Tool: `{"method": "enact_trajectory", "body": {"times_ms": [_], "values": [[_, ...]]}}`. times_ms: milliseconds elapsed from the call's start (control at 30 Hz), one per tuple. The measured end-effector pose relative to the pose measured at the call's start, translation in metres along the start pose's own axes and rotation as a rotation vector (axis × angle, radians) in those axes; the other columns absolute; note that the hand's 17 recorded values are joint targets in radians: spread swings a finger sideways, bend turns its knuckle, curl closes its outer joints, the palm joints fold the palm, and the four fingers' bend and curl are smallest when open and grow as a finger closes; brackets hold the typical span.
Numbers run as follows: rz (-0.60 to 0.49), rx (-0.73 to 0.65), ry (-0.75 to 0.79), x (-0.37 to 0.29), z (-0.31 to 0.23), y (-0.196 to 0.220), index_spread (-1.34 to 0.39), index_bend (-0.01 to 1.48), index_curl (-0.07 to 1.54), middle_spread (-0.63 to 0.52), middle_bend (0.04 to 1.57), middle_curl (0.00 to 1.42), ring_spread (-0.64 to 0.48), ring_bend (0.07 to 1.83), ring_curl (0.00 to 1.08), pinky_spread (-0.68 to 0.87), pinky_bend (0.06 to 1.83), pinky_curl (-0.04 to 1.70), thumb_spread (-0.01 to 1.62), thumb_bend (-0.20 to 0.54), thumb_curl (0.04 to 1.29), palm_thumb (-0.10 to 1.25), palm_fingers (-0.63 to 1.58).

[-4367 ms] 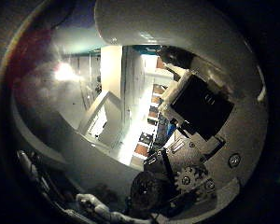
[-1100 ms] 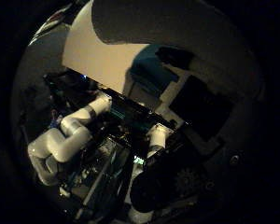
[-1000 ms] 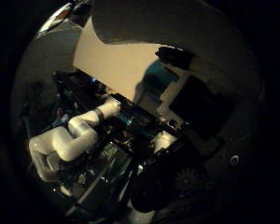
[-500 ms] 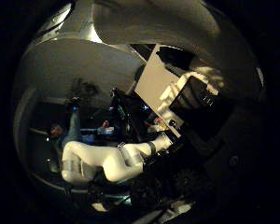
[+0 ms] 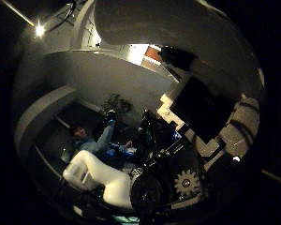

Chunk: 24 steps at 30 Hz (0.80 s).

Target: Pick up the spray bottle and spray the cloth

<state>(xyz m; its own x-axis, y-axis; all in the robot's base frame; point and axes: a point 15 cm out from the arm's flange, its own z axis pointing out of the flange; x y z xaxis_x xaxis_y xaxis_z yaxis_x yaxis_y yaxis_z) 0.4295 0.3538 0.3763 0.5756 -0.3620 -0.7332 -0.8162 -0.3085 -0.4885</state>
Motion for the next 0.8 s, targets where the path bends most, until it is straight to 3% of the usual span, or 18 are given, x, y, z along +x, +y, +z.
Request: {"method": "enact_trajectory", "body": {"times_ms": [400, 800], "values": [[0.035, 0.001, -0.072, 0.076, 0.052, 0.020, -0.17, 1.16, 0.62, -0.10, 1.28, 0.56, -0.15, 1.39, 0.52, -0.24, 1.30, 0.62, 1.08, -0.011, 0.63, 1.09, 1.27], [0.042, -0.037, -0.082, 0.108, 0.075, 0.036, -0.17, 1.15, 0.62, -0.09, 1.28, 0.56, -0.14, 1.40, 0.52, -0.24, 1.30, 0.62, 1.08, -0.015, 0.64, 1.07, 1.27]]}}
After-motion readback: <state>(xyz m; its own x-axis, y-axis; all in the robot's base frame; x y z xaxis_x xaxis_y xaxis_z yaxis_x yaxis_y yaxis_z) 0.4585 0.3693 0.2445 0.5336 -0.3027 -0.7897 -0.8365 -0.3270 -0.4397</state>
